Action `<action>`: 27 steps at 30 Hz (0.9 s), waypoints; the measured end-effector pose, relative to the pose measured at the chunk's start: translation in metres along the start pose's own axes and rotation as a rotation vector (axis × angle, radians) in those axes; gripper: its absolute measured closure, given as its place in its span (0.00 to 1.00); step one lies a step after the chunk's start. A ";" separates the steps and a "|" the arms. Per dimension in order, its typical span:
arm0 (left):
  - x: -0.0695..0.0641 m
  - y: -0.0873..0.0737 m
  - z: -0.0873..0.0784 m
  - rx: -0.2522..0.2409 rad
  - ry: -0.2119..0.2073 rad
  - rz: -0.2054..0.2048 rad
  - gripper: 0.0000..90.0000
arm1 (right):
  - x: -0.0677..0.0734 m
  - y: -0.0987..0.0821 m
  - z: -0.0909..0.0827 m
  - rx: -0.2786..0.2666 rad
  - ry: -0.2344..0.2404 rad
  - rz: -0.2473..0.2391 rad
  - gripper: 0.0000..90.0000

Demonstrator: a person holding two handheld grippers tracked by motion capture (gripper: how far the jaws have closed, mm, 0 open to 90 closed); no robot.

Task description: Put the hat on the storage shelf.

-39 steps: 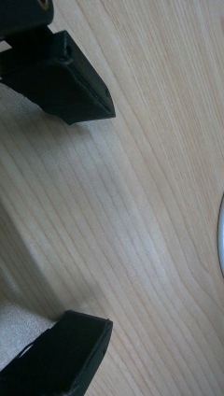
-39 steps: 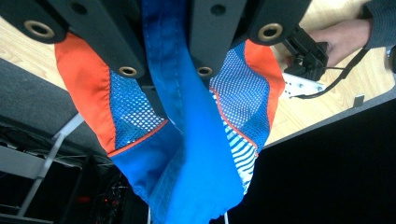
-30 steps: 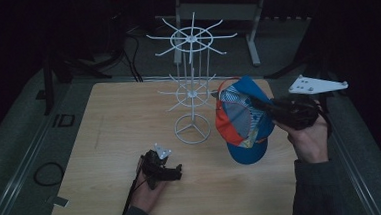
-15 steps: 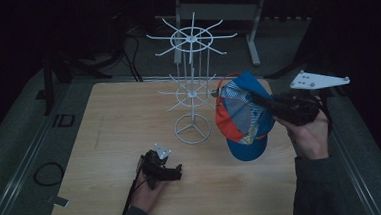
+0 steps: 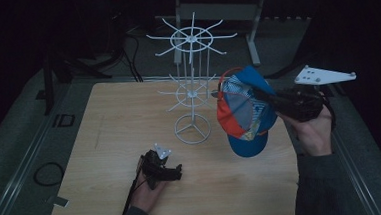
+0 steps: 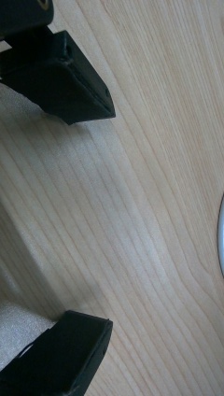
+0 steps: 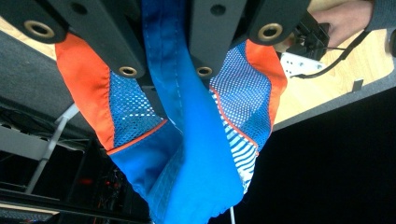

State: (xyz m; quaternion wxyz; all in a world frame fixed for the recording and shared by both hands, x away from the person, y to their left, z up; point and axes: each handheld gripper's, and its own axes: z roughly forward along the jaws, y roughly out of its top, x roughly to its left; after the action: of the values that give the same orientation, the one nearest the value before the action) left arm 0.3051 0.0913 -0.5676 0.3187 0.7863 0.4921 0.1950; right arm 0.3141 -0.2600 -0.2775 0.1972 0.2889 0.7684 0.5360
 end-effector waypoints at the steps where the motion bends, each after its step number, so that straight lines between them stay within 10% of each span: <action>1: 0.000 0.000 0.000 0.000 0.000 0.000 0.03 | 0.000 0.000 0.000 -0.002 -0.002 -0.003 0.98; 27: 0.000 0.000 0.000 0.002 0.000 0.002 0.03 | 0.002 0.016 -0.005 -0.081 0.014 -0.035 0.98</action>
State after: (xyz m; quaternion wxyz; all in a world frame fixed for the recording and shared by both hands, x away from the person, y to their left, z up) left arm 0.3051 0.0915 -0.5675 0.3177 0.7872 0.4913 0.1950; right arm 0.3139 -0.2581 -0.2607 0.2128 0.2635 0.7524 0.5650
